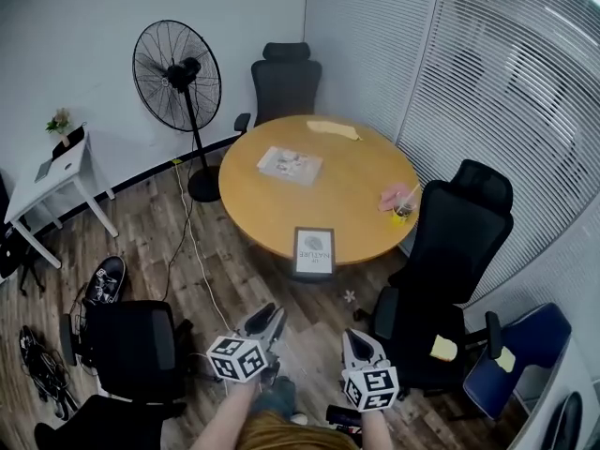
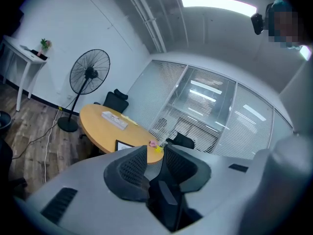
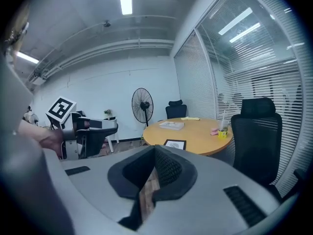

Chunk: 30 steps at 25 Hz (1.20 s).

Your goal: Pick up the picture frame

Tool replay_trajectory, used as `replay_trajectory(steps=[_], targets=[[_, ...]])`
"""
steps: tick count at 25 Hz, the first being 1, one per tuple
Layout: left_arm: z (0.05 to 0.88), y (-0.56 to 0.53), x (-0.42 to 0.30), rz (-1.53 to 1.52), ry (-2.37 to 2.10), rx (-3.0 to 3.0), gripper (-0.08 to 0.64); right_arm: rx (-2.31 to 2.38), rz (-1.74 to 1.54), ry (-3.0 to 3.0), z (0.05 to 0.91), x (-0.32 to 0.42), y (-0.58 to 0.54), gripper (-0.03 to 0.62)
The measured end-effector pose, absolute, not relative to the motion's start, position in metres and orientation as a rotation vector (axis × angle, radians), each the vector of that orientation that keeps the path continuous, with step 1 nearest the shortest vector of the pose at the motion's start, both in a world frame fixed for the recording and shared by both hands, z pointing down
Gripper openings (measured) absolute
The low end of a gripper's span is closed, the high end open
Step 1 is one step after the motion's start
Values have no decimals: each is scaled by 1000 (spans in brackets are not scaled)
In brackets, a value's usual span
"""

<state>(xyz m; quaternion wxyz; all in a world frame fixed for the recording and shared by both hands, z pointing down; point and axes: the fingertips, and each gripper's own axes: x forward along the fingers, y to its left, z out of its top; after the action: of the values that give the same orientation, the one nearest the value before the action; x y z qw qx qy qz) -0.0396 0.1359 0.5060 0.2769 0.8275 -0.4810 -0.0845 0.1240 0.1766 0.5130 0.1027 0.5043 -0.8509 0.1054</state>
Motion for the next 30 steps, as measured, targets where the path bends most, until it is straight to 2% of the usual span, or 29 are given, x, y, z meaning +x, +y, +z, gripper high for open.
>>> replay_trajectory(steps=[10,16,24,30], targets=[[546,12,-62,-137,-1254,2144,132,1451,397,-2429,538,103,54,12],[581,-38,-66,16,-1195,2158,140,1409,390,-2379,552,84,0,12],[619,-78,-67,95,-1101,2099,147,1408,351,-2301,569,85,-35,13],[626,-85,-55,108,-1034,2079,152,1479,370,-2199,580,116,-34,12]])
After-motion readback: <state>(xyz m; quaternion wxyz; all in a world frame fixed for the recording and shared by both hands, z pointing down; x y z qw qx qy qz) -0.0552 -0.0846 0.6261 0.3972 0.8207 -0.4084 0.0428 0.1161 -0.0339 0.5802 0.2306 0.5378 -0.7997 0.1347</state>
